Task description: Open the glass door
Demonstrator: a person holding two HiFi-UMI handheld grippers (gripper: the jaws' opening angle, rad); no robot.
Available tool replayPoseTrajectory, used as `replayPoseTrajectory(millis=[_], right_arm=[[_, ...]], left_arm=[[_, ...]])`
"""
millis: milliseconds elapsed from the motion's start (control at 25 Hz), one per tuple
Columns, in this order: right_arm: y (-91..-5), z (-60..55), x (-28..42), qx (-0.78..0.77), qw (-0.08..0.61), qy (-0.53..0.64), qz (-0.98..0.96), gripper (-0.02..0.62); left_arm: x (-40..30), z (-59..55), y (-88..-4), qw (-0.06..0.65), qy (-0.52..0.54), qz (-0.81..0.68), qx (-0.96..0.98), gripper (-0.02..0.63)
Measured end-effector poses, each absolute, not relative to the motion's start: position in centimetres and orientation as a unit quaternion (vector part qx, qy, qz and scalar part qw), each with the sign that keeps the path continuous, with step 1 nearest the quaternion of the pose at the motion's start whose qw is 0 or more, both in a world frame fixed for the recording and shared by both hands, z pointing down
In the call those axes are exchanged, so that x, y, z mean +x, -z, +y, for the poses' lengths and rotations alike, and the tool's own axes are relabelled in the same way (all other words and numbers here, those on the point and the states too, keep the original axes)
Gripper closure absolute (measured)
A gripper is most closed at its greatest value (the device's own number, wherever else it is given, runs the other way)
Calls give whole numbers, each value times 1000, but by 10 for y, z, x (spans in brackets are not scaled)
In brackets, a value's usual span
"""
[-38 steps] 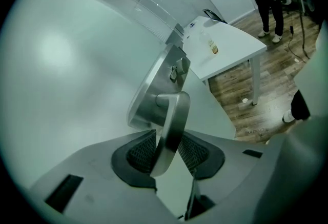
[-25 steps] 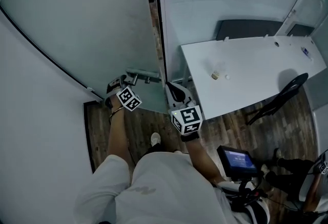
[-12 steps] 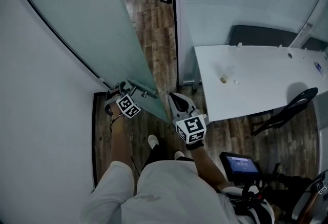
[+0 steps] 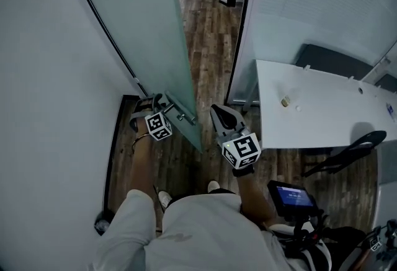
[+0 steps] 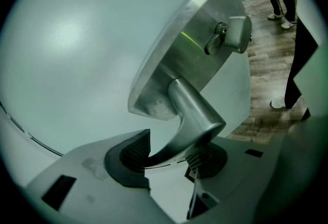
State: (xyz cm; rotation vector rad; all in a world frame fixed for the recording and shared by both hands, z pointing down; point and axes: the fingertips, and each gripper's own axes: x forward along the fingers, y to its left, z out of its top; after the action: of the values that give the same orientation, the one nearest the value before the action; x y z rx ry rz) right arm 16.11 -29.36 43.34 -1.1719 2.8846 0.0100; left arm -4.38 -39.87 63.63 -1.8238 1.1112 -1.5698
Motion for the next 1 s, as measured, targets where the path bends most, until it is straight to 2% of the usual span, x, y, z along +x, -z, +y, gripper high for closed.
replayPoseTrajectory(millis=[280,440,680,1000], right_arm=[[-416,-279,109,-359,44,-24,932,594],[-417,-273,91,-344,34,-23,938,594],[-440,-274,66,-315,-33,-26,948,594],[-471,-259,17,-253,-143,-99,952,573]], left_arm=[[-78,-369,-638,271,555,393,-681,446],[-92,-352,-634,274,560,382,-682,446],[-109,-336,-623,288,559,372,-683,442],[-129,-305,-612,305,523,365,-707,426]])
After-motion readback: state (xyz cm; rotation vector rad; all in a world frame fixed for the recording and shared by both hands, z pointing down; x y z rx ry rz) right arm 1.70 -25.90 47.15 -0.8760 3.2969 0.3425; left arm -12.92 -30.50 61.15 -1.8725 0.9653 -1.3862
